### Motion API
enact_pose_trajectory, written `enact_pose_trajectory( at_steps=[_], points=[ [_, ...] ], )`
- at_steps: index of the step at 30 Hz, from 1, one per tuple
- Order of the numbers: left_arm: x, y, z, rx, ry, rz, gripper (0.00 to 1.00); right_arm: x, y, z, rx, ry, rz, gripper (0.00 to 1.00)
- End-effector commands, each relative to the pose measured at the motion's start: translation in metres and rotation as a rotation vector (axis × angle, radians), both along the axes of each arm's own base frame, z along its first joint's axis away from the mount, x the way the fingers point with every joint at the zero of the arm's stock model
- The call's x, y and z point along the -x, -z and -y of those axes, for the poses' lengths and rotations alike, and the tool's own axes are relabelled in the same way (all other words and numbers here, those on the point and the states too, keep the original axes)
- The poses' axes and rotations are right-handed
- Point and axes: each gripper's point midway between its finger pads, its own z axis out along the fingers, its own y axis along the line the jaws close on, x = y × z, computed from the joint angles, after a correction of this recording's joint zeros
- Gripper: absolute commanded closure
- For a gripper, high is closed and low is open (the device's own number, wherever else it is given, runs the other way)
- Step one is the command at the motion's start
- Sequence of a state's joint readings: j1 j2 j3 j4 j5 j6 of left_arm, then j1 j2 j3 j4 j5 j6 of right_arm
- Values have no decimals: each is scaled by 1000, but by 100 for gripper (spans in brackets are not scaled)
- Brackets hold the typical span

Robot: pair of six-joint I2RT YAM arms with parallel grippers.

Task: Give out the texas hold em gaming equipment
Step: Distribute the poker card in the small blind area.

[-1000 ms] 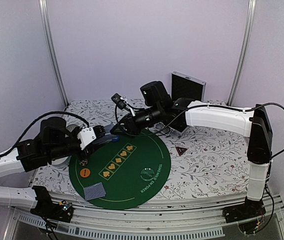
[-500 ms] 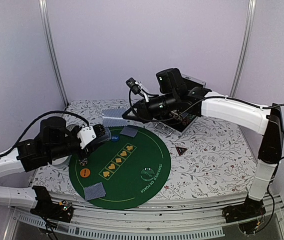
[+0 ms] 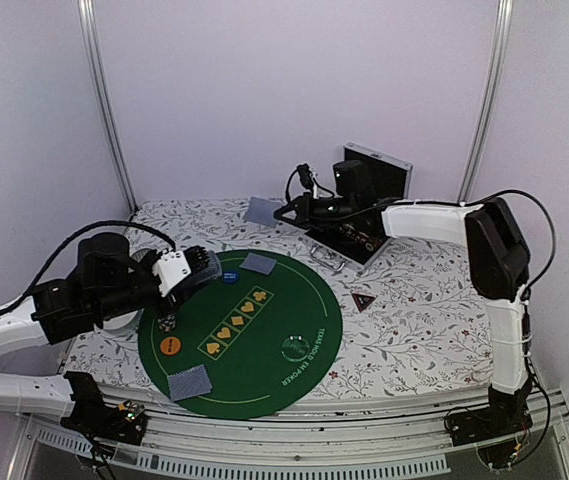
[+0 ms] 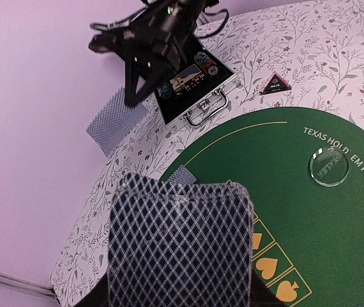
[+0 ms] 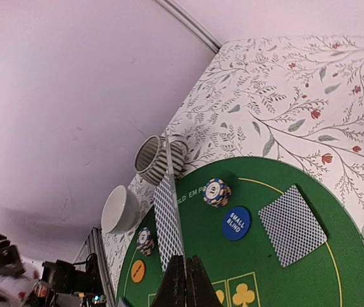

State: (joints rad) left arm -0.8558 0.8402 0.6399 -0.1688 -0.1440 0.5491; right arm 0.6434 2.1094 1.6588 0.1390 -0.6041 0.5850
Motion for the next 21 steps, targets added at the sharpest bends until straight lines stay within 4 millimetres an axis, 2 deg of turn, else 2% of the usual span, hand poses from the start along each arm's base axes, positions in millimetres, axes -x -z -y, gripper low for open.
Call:
enact_pose_trajectory(
  at_steps=[1,3,9,14,21],
  points=[
    [4,-13,4,54,14,29,57,-26,48,-30,-42,1,-135,98],
    [4,-13,4,54,16,27,57,-35,81,-36,-22,2,-186,98],
    [4,-12,3,51,15,28,57,-49,138,-38,-10,-4,-316,98],
    [4,-12,3,48,14,28,57,-53,160,-43,-18,-37,-382,97],
    [4,-12,3,47,14,29,57,-56,168,-40,12,-8,-389,94]
  ],
)
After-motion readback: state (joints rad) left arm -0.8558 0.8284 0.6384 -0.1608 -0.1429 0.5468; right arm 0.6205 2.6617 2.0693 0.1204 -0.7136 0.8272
